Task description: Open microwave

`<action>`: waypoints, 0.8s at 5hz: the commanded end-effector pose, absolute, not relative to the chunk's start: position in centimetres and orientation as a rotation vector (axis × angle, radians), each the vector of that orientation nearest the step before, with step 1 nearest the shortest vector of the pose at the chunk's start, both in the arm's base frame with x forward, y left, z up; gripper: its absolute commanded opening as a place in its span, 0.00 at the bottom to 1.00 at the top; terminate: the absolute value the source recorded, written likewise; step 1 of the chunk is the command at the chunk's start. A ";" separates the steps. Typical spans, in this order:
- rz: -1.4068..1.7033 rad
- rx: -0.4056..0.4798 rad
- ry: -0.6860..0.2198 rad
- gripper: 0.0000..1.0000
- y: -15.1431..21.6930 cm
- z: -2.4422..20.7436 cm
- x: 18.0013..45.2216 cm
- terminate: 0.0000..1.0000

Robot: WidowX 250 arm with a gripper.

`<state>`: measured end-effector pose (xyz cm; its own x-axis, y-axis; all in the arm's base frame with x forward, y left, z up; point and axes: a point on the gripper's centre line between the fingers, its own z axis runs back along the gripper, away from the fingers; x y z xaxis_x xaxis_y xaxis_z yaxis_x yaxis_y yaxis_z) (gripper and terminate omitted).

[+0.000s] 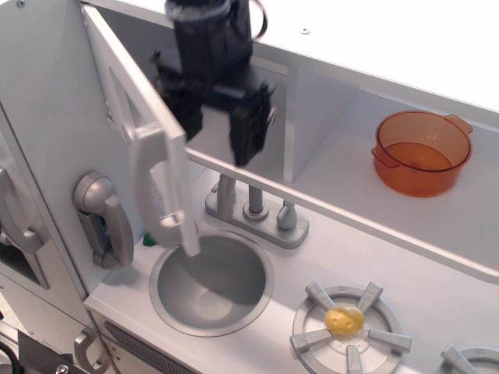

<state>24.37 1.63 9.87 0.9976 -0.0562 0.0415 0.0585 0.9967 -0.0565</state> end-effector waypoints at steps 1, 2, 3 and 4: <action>-0.151 -0.053 -0.065 1.00 5.3 12.4 19.6 0.00; -0.179 -0.064 -0.074 1.00 6.6 13.2 18.5 0.00; -0.179 -0.044 -0.100 1.00 7.7 13.4 18.0 0.00; -0.177 -0.065 -0.099 1.00 7.0 13.8 18.0 0.00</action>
